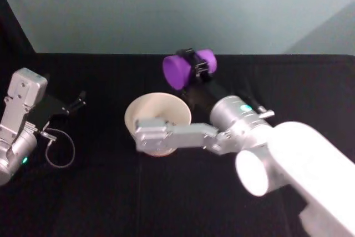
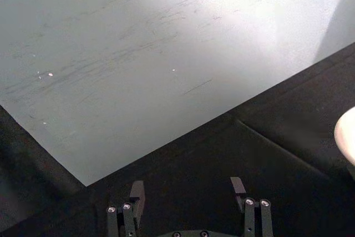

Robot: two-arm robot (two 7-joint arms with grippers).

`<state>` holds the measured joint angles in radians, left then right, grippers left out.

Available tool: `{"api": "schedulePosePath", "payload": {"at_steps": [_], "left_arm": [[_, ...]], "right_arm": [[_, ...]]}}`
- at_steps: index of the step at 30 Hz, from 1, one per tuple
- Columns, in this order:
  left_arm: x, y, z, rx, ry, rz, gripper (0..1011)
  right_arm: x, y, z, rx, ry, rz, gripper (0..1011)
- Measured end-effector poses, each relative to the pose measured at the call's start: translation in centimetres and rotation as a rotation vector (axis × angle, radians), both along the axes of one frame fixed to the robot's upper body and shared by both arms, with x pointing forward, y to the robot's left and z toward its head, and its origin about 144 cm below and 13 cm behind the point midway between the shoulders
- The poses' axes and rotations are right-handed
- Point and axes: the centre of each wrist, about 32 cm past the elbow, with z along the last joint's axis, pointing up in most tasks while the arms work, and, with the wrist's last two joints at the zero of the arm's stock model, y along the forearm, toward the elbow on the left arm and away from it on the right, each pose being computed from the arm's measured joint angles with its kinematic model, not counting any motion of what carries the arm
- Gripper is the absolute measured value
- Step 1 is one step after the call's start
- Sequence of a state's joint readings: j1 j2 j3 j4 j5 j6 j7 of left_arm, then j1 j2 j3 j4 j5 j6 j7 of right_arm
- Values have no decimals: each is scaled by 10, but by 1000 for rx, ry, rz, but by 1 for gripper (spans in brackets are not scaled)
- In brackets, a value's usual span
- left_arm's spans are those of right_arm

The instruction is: Pick up the cup and pour the mung beans from the cup into the bowl.

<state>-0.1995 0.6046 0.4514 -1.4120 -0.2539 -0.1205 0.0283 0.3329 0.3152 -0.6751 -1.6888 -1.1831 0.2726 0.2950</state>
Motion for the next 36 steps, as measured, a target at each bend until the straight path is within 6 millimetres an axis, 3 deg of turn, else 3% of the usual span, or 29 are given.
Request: {"api": "schedulePosePath", "payload": {"at_steps": [4, 10, 15, 21, 28, 36], "left_arm": [[0, 0, 0, 0, 0, 0, 1000], [0, 0, 0, 0, 0, 0, 1000], [0, 0, 0, 0, 0, 0, 1000], [0, 0, 0, 0, 0, 0, 1000], [0, 0, 0, 0, 0, 0, 1000], [0, 0, 0, 0, 0, 0, 1000]], "right_arm": [[8, -24, 2, 252, 76, 1, 723], [16, -48, -1, 489, 162, -14, 724], [27, -78, -12, 779, 296, -10, 723], [39, -101, -31, 1032, 460, 16, 723], [49, -114, -51, 1180, 620, 29, 723], [60, -127, -67, 1192, 727, 83, 723]]}}
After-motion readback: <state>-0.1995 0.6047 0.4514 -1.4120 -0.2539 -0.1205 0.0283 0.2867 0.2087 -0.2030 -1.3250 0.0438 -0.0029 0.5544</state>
